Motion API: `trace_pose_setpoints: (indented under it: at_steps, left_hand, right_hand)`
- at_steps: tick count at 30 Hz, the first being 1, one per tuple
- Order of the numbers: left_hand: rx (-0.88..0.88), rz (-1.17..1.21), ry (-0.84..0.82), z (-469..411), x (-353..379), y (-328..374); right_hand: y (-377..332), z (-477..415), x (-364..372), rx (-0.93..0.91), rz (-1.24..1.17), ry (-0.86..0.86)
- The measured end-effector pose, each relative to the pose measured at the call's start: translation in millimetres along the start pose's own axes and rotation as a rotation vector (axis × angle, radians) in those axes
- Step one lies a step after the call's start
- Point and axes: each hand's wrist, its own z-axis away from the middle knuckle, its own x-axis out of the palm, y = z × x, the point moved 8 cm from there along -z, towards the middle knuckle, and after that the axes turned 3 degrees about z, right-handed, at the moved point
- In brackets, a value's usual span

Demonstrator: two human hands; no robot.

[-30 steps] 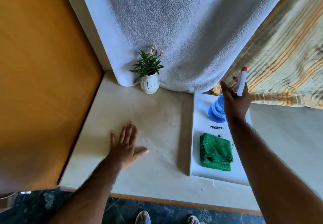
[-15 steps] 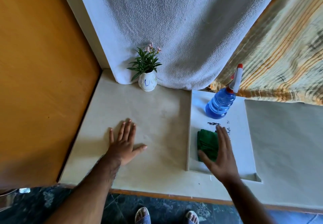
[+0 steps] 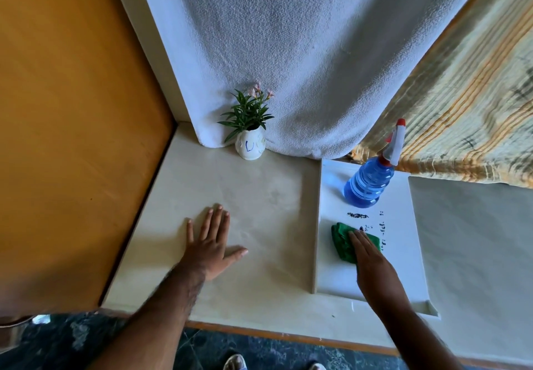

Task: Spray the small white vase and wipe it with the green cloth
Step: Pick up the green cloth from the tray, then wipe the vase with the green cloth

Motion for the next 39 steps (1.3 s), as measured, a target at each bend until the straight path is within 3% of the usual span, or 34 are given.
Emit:
trace_pose_setpoints:
  at_steps: [4,8,11,15,22,31,39]
  left_hand:
    - [0.014,0.015,0.092,0.6,-1.5,-0.7]
    - [0.035,0.015,0.112,-0.9,2.4,-2.7]
    - [0.054,0.023,0.158,-3.1,3.9,-4.6]
    - [0.087,0.016,0.172,-3.4,4.8,-3.5]
    - [0.096,0.01,0.219,-0.5,2.0,-2.6]
    - [0.083,0.015,0.205,-0.6,3.2,-5.4]
    - [0.075,0.007,0.197,0.1,1.8,-6.6]
  right_hand:
    - [-41.9,-30.0,-36.3,-0.048,-0.104,0.114]
    - [-120.8,-85.1,-34.4,-0.25,-0.185,0.127]
    - [-182.5,-123.0,-21.9,-0.48,-0.122,0.133]
    - [-238.4,-173.4,-12.7,-0.646,0.017,0.172]
    - [-253.9,-211.2,15.1,-0.723,0.154,0.149]
    - [-251.2,-201.0,40.7,-0.72,0.125,0.072]
    - [-266.4,-205.1,6.6,-0.797,0.06,0.191]
